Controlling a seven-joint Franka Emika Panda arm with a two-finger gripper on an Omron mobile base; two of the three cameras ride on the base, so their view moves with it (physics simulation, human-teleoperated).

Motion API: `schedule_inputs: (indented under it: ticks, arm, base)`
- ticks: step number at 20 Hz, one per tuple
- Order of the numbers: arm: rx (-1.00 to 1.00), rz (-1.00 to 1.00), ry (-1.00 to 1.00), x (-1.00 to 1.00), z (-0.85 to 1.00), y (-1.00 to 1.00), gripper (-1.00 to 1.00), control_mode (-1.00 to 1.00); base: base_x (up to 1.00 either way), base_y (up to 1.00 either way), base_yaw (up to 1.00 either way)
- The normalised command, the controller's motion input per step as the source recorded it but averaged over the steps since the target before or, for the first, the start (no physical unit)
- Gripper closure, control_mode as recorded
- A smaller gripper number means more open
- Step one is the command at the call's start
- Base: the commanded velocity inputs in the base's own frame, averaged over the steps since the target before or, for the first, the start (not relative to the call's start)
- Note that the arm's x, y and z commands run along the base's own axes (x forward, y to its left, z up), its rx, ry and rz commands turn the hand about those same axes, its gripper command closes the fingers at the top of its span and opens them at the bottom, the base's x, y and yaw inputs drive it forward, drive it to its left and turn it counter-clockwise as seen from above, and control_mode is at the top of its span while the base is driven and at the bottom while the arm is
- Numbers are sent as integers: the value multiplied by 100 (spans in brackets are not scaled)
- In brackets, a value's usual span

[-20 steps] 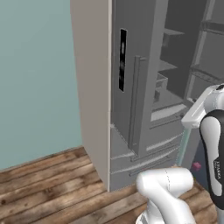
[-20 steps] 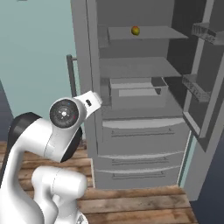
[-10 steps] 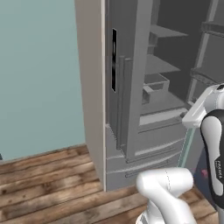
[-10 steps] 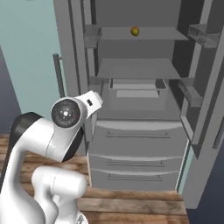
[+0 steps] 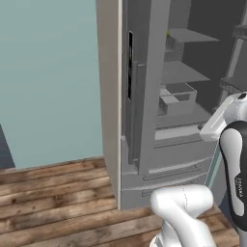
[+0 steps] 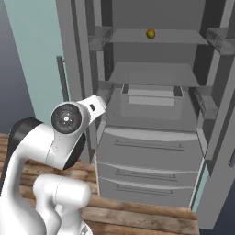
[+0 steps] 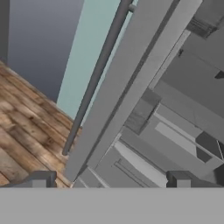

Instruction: Retrieve the mango and peach from the fridge and place them into the bowl on the dining table.

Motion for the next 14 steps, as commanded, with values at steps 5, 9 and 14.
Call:
schedule_inputs:
  ticks: [5, 9, 14]
  arm:
    - [0, 0, 0, 0, 0, 0, -100, 100]
    - [0, 0, 0, 0, 0, 0, -100, 100]
    - [0, 0, 0, 0, 0, 0, -100, 100]
  base:
    - [-3, -64, 24]
    - [0, -53, 22]
    - [0, -38, 21]
